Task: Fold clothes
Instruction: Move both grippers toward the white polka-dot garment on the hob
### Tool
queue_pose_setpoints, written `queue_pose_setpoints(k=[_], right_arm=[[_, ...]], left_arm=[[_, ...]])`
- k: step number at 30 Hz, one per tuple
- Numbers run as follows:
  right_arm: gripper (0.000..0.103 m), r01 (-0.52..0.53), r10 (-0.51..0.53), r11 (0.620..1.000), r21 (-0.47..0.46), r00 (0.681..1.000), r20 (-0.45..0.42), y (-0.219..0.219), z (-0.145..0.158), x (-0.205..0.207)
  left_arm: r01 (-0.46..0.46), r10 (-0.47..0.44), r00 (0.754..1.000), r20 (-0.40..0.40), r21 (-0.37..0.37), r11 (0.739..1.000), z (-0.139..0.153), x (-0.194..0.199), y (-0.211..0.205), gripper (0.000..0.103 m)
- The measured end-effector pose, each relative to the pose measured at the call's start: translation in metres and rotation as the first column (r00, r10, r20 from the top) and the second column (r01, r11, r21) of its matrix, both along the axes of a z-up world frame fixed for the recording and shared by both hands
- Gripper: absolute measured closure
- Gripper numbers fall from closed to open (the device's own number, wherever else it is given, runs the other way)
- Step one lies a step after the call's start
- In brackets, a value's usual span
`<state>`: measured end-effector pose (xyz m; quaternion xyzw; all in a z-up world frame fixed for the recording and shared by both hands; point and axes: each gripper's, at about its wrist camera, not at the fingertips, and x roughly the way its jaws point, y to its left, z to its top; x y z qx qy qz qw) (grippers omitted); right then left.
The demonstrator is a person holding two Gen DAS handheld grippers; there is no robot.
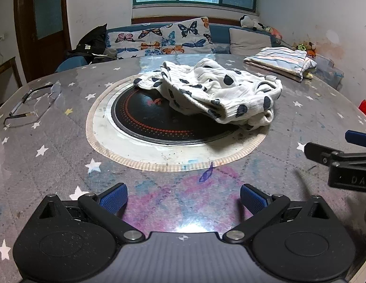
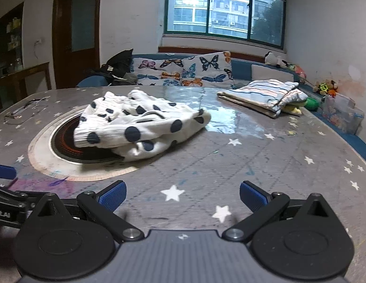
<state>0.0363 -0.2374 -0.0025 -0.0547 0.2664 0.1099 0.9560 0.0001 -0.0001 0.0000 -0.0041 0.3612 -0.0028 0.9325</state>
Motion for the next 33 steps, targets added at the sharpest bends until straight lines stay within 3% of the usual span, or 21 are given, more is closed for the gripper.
queue_pose_setpoints(k=[33], right_arm=[[0.000,-0.043,0.044,0.999,0.017,0.997,-0.064,0.016,0.012,0.015]], left_arm=[[-0.003,0.003,0.999,-0.034,-0.013,1.000,0.012,0.026,0.011,0.000]])
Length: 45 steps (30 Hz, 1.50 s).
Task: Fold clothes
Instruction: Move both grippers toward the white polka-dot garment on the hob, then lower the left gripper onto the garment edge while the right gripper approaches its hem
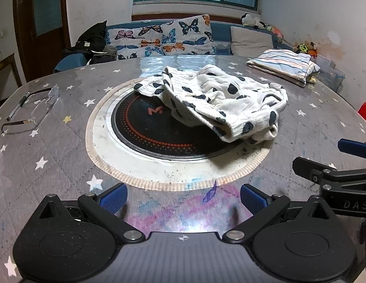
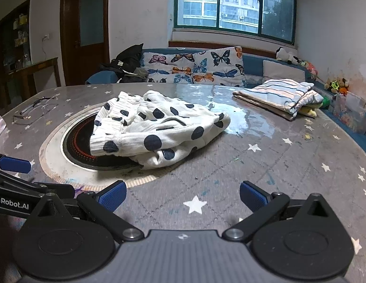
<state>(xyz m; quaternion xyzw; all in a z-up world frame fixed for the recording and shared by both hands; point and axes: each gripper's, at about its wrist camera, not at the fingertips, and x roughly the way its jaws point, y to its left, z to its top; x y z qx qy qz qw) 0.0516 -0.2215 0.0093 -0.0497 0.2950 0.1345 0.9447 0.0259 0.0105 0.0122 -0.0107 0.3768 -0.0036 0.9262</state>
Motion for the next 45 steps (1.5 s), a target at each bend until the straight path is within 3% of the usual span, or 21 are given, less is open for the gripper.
queue_pose_setpoints(k=[45], right_arm=[[0.000,-0.003,0.009,0.997,0.073,0.997,-0.082,0.009,0.012,0.065]], left_arm=[[-0.023,0.021,1.000,0.016,0.074,0.997,0.030,0.078,0.014,0.000]])
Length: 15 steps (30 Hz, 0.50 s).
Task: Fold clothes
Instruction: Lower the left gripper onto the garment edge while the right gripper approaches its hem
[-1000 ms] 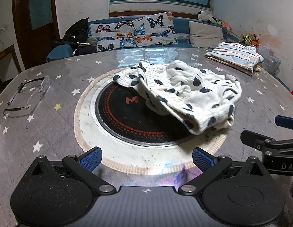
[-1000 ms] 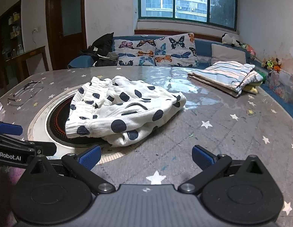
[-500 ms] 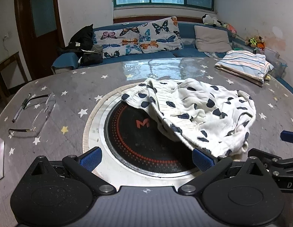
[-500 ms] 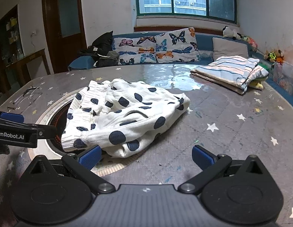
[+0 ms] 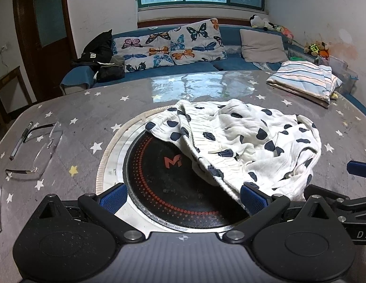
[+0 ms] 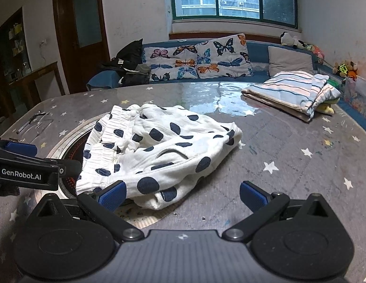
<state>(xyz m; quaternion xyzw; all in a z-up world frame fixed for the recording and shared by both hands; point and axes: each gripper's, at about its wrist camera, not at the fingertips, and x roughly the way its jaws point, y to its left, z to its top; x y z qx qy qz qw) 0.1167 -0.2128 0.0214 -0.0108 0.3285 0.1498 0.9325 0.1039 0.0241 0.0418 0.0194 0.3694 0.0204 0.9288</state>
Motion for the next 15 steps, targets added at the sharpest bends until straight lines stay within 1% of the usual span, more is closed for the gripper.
queue_pose_setpoints(k=[7,12,14,15], right_arm=[[0.000,0.025,-0.025,1.000,0.010,1.000,-0.009,-0.003,-0.001,0.005],[0.001,0.048,-0.047,0.998,0.037,0.999,-0.027,-0.009,-0.001,0.014],[0.007,0.059,-0.057,0.997,0.053,0.998,-0.038,-0.012,-0.001,0.018],[0.007,0.064,-0.062,0.996,0.062,0.997,-0.043,-0.014,-0.002,0.020]], left_arm=[[0.006,-0.006,1.000,0.005,0.007,1.000,0.001,0.006,-0.002,0.000],[0.012,-0.012,1.000,0.024,0.002,1.000,0.007,0.028,0.004,0.000],[0.015,-0.015,0.999,0.032,-0.001,1.000,0.009,0.037,0.006,0.000],[0.016,-0.016,0.999,0.037,-0.002,1.000,0.010,0.042,0.007,0.000]])
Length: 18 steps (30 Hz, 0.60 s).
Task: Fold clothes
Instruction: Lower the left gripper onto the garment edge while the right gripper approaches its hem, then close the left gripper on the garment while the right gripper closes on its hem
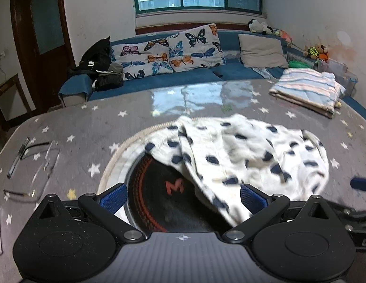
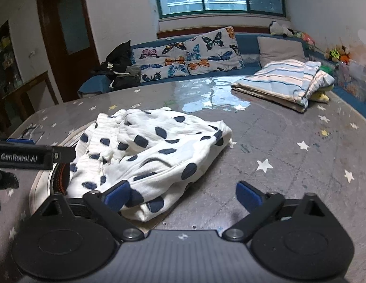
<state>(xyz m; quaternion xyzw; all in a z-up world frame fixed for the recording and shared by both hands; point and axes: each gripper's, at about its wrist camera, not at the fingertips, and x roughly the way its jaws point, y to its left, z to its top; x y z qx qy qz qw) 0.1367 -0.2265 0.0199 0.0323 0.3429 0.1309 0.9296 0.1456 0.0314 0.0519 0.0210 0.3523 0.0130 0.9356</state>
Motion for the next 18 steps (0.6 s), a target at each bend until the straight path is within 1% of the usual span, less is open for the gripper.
queue_pose_setpoints(k=[1,6,10,11,12,15,17,18], right_arm=[[0.007,0.005,-0.005,1.000,0.010,1.000,-0.005,-0.002,0.000,0.002],[0.018,0.019,-0.018,0.999,0.043,1.000,-0.019,-0.007,0.000,0.009],[0.024,0.017,-0.015,0.998,0.059,1.000,-0.025,-0.009,0.001,0.015],[0.027,0.016,-0.015,0.998,0.064,1.000,-0.027,-0.009,0.001,0.017],[0.030,0.014,-0.012,0.997,0.071,0.999,-0.031,-0.010,0.000,0.019],[0.033,0.006,-0.001,0.996,0.090,0.999,-0.050,-0.012,-0.002,0.023],[0.037,0.002,0.004,0.995,0.097,0.998,-0.056,-0.012,-0.004,0.025],[0.037,0.000,0.006,0.995,0.101,0.998,-0.058,-0.012,-0.004,0.025]], left_arm=[[0.001,-0.001,1.000,0.004,-0.001,1.000,0.001,0.005,0.001,0.000],[0.007,-0.007,1.000,0.024,-0.008,1.000,0.007,0.028,0.007,0.001],[0.008,-0.007,1.000,0.029,-0.025,1.000,0.006,0.052,0.013,0.008],[0.003,-0.003,1.000,0.027,-0.026,1.000,0.004,0.059,0.014,0.010],[0.002,-0.001,1.000,0.021,-0.036,0.999,0.002,0.066,0.016,0.016],[-0.003,0.001,1.000,-0.013,-0.089,0.996,-0.006,0.085,0.022,0.017],[-0.003,-0.001,0.999,-0.035,-0.127,0.992,-0.012,0.095,0.026,0.022],[0.009,-0.015,0.999,-0.044,-0.146,0.989,-0.014,0.098,0.027,0.028]])
